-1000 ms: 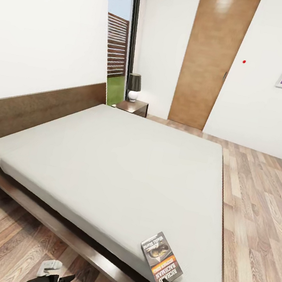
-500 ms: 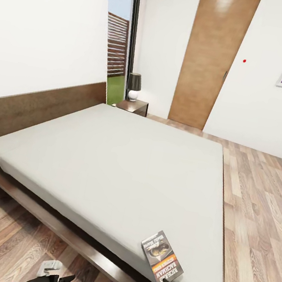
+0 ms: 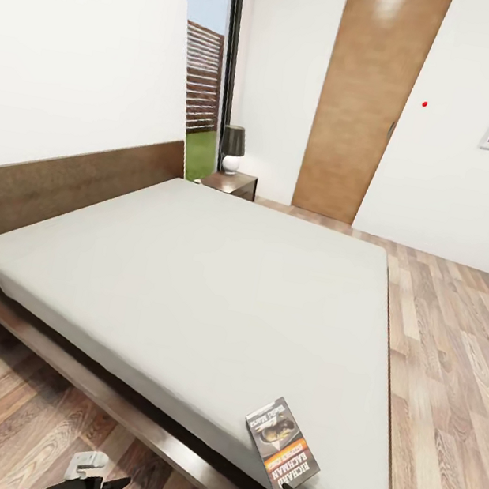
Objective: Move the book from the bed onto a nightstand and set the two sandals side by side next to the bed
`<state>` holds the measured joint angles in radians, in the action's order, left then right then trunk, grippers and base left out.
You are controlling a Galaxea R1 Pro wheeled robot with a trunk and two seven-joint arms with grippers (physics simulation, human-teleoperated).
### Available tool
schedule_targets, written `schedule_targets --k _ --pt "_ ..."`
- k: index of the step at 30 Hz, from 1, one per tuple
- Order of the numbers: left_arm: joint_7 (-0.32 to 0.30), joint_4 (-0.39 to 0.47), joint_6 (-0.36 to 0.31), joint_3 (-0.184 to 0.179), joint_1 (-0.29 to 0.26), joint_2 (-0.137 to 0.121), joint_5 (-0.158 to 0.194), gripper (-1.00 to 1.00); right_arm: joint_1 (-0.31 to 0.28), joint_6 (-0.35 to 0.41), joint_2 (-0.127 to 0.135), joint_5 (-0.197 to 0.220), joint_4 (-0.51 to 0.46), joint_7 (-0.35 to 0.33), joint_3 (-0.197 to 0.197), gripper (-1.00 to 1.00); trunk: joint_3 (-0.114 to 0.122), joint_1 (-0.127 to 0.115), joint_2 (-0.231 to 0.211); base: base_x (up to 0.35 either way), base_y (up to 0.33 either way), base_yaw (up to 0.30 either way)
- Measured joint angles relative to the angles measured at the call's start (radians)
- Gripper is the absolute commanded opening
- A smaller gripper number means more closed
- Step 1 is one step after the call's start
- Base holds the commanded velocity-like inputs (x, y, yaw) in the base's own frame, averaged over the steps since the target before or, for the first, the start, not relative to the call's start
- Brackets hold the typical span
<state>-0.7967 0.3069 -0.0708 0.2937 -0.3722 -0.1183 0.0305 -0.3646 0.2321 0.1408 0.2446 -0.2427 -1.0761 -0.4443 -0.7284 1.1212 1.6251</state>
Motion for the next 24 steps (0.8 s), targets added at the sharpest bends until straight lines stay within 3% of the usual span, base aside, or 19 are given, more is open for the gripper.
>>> schedule_targets --k 8,24 --pt "0.000 0.000 0.000 -0.001 0.000 0.000 0.000 1.00 0.000 0.000 0.000 0.000 0.000 0.000 0.000 1.00 -0.025 0.031 0.056 0.000 0.000 0.000" --pt "-0.001 0.000 0.001 -0.001 0.000 0.000 0.000 1.00 0.000 -0.001 0.001 0.001 -0.003 0.005 -0.001 1.00 -0.025 0.031 0.056 0.000 0.000 0.000"
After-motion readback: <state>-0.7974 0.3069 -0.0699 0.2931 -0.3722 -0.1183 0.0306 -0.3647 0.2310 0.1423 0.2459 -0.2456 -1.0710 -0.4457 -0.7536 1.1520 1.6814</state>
